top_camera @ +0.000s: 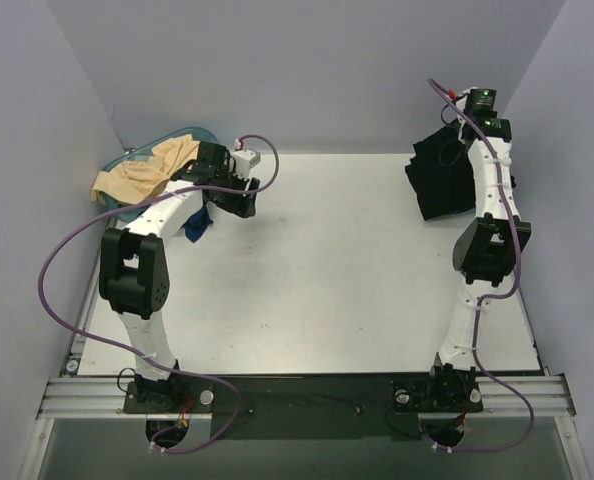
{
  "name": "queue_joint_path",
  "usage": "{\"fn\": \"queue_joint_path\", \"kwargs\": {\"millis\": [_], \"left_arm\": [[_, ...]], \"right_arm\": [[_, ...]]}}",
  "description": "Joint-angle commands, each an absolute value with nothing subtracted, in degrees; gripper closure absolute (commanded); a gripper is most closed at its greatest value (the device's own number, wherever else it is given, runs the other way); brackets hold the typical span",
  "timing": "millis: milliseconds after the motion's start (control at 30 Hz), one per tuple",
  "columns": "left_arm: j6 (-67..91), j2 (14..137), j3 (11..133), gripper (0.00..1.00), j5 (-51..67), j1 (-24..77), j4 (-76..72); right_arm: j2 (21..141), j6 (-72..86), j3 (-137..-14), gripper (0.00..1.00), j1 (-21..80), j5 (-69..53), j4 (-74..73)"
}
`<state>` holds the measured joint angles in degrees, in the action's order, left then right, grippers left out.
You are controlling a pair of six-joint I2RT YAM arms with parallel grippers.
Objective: Fold and stack the t-shirts
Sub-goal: Put the neatly folded tshirt into the corner of the board with the right arm
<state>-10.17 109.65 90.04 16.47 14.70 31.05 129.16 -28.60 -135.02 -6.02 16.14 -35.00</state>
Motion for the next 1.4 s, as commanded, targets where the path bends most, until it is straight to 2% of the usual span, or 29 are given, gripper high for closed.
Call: {"fn": "queue_joint_path", "kwargs": {"millis": [0, 233, 500, 567, 600, 667, 700, 733, 800, 967, 1167, 1367], "left_arm": [[-11.6, 109.25, 90.18, 0.3, 15.65, 14.85, 32.17], [-13.35, 108.37, 90.09, 0.3, 14.94, 15.03, 34.36], [-15.03, 109.69, 91.67, 0.3, 13.71, 15.73, 36.91], [-15.38, 109.95, 91.76, 0.3, 13.54, 16.0, 37.44], [-15.55, 109.86, 91.67, 0.3, 13.45, 16.08, 37.53], [-15.64, 110.04, 91.67, 0.3, 13.27, 16.08, 37.62], [-15.82, 109.95, 91.67, 0.3, 13.18, 16.08, 37.62], [-15.91, 109.95, 91.58, 0.3, 13.1, 16.17, 37.88], [-16.17, 109.51, 91.41, 0.3, 12.92, 16.26, 37.88], [-16.35, 107.15, 90.7, 0.3, 12.66, 16.52, 38.14], [-16.61, 99.78, 88.42, 0.29, 14.24, 16.52, 40.6], [-17.05, 85.46, 79.56, 0.27, 18.28, 15.47, 41.39]], "right_arm": [[129.45, -29.0, -133.16, 1.0, -8.78, 15.57, -28.58], [133.67, -31.11, -131.84, 1.0, -10.72, 10.9, -22.07], [137.37, -31.82, -130.69, 1.0, -12.83, 14.84, -12.23], [137.9, -30.85, -130.87, 0.74, -13.53, 17.64, -10.39], [138.34, -30.33, -130.87, 0.52, -13.71, 18.8, -9.68], [138.43, -29.71, -130.61, 0.28, -14.15, 22.49, -8.53], [138.34, -29.71, -130.52, 0.22, -14.32, 24.68, -7.66], [137.9, -29.71, -130.43, 0.11, -14.33, 26.26, -7.12], [136.59, -28.83, -130.34, 0.03, -13.98, 29.17, -6.51], [130.53, -25.23, -127.8, 0.02, -12.31, 25.85, -9.05], [117.35, -23.49, -117.43, 0.01, -6.07, 20.48, -11.77], [95.94, -10.05, -98.47, 0.01, -0.36, 8.98, -15.12]]}}
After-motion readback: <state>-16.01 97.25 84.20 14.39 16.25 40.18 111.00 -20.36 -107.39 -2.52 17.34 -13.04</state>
